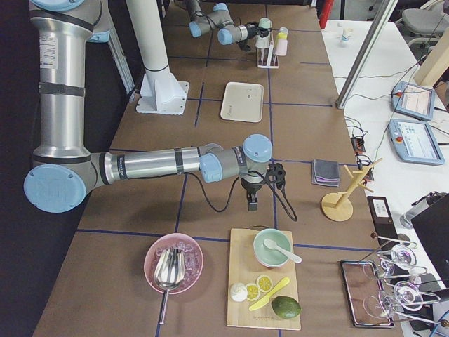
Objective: Pick up and place green cup on tray
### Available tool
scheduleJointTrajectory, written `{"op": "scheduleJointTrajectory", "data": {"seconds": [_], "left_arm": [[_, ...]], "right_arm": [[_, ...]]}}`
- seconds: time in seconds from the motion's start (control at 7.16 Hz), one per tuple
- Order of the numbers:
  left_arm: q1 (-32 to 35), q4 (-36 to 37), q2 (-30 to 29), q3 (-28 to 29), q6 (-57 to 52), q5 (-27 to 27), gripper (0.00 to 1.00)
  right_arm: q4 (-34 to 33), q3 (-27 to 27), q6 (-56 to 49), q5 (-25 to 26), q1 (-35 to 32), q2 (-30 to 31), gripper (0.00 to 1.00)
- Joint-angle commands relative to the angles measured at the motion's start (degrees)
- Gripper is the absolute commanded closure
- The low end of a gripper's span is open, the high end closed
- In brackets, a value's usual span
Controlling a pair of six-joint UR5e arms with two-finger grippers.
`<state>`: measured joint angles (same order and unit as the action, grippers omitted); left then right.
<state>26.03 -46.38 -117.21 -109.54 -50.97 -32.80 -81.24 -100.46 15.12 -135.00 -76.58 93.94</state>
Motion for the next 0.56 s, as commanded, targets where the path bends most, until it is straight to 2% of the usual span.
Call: {"op": "scheduleJointTrajectory", "data": {"seconds": [0.0,0.14,0.42], "left_arm": [[1.03,-0.02,-0.47,-9.42,-0.97,-0.42,0.44],[1.04,-0.63,-0.73,-12.07,-0.54,-0.77,0.44],[0.95,-4.05,-1.09,-13.5,8.63,-7.94,0.44]], "right_arm": [[0.03,0.0,0.0,0.0,-0.23,-0.07,0.0],[0.03,0.0,0.0,0.0,-0.41,-0.07,0.0],[-0.06,0.0,-0.09,0.0,-0.67,-0.25,0.0]]}}
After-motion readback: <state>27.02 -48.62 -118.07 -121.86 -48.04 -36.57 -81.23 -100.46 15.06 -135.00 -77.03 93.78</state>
